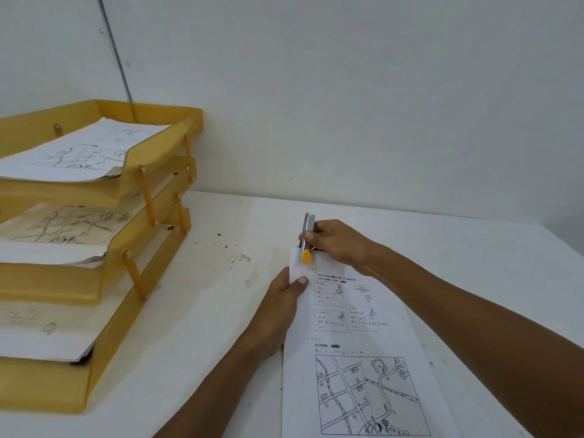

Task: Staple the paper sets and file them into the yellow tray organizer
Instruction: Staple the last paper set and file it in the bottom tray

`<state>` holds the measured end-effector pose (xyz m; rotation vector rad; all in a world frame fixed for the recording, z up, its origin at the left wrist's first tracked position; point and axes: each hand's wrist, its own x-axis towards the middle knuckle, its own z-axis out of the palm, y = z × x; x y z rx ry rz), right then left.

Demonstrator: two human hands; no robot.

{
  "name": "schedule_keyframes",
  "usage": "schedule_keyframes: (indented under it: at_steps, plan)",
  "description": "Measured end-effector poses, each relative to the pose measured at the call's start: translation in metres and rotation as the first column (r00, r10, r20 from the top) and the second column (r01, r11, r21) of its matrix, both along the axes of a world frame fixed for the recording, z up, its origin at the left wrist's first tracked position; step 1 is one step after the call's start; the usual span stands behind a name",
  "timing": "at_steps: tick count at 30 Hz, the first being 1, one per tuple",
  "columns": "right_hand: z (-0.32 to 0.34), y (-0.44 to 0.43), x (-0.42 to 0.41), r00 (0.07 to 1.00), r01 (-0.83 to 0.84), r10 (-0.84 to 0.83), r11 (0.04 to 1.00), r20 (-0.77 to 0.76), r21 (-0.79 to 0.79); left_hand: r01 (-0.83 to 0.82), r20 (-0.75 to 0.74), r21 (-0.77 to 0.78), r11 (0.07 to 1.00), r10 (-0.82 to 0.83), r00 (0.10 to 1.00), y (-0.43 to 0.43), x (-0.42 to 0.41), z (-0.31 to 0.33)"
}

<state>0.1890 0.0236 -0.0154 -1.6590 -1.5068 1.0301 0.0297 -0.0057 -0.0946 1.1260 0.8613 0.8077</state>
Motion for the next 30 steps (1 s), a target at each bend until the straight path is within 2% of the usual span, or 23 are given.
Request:
schedule_keyframes:
  at_steps: [24, 30]
  plan:
    - [0.003, 0.004, -0.005, 0.994, 0.050, -0.046, 0.998, 0.096, -0.038, -0.042, 0.002, 0.034, 0.999, 0.041, 0.999, -0.001, 0.002, -0.006]
    - [0.002, 0.005, -0.009, 0.992, 0.055, -0.051, 0.998, 0.114, -0.028, -0.028, 0.026, -0.006, 1.000, 0.029, 0.999, 0.001, 0.001, -0.003]
